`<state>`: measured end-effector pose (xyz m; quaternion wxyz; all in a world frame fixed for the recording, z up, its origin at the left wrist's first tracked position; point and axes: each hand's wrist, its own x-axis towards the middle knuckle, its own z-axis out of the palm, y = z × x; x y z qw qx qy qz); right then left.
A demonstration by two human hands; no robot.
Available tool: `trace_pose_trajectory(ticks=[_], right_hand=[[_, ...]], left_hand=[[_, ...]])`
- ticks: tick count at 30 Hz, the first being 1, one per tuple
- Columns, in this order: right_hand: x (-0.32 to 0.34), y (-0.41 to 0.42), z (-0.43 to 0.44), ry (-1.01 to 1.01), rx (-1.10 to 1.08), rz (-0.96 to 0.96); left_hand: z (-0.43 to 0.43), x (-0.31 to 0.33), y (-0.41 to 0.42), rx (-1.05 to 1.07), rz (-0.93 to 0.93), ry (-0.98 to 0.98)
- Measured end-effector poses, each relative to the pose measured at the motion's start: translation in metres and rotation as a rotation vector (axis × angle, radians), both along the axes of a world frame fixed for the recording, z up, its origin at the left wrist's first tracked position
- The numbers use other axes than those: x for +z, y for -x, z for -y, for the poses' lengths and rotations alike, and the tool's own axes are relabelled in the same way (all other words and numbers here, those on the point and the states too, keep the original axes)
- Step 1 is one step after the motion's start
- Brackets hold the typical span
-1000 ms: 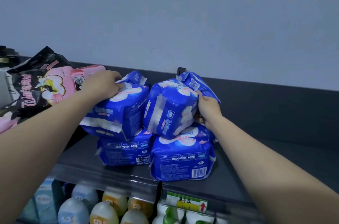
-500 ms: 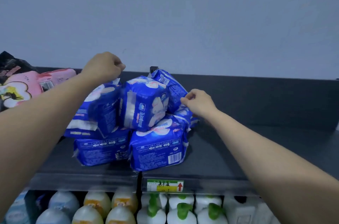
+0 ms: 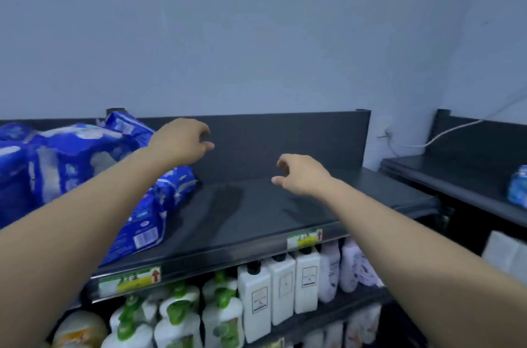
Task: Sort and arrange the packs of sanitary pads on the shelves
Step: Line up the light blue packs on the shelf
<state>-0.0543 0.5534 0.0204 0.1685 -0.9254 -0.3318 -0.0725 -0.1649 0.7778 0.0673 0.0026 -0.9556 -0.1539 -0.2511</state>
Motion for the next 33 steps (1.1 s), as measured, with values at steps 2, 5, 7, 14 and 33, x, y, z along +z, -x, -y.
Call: trace_pose_trajectory(ticks=[2,5,7,14,33], right_hand=[[-0.005,-0.003,0.044,0.043,-0.046,0.015],[-0.013,-0.006,0.111,0.091,-0.130,0.016],[-0.020,-0.006,0.156,0.113,-0.186,0.018],[-0.039,0.002,0.302,0.184,-0.358,0.033],[-0.050,0.008,0.581,0.210,-0.815,-0.029]], left_hand=[[0.032,-0.017,-0.017,-0.046,-0.056,0.007],[0.087,-0.041,-0.039,-0.112,-0.129,0.027],[0.126,-0.055,-0.052,-0.168,-0.172,0.037],[0.267,-0.091,-0.087,-0.360,-0.229,0.007],[0.565,-0.091,-0.182,-0.826,-0.208,-0.054]])
